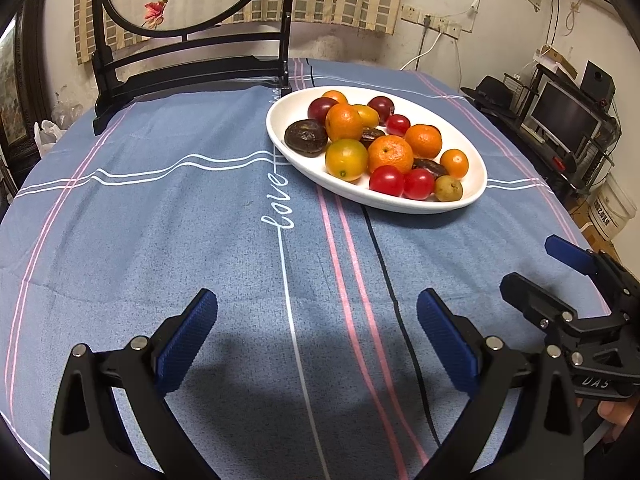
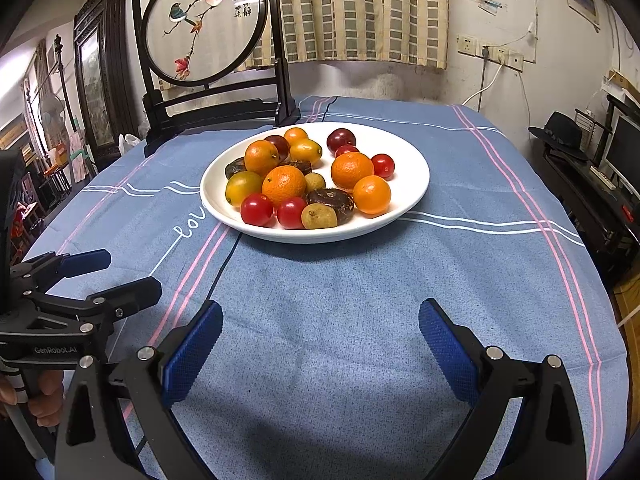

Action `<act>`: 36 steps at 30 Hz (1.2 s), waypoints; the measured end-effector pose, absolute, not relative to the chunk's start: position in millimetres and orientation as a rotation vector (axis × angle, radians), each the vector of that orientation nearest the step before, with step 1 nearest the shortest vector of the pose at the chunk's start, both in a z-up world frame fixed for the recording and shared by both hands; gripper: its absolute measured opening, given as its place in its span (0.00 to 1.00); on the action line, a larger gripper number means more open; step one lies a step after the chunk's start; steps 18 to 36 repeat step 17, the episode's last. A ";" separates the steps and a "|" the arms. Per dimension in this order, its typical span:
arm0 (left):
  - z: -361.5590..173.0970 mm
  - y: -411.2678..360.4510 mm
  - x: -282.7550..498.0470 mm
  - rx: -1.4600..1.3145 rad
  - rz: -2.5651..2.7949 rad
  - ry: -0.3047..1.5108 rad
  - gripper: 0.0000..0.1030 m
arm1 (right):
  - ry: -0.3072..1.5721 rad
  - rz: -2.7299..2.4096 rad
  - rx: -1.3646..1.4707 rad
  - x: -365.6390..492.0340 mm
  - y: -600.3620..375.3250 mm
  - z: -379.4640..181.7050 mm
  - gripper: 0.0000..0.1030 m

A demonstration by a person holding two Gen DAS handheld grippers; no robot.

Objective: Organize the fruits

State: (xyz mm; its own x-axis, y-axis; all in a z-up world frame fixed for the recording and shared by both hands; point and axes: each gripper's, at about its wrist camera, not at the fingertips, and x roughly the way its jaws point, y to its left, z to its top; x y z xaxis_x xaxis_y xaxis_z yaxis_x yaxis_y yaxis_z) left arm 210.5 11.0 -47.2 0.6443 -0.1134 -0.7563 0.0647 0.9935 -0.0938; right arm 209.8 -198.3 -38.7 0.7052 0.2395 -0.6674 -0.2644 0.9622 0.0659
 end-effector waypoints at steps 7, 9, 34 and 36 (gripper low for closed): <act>-47.9 9.6 209.5 -0.049 -0.105 0.861 0.95 | 0.748 0.275 -0.047 210.7 -197.6 -40.6 0.96; -47.7 9.3 209.7 -0.049 -0.105 0.861 0.95 | 0.752 0.274 -0.050 210.9 -197.5 -41.2 0.96; -48.1 9.6 209.7 -0.063 -0.104 0.870 0.95 | 0.758 0.278 -0.061 210.9 -196.3 -41.7 0.96; -48.1 9.6 209.7 -0.063 -0.104 0.870 0.95 | 0.758 0.278 -0.061 210.9 -196.3 -41.7 0.96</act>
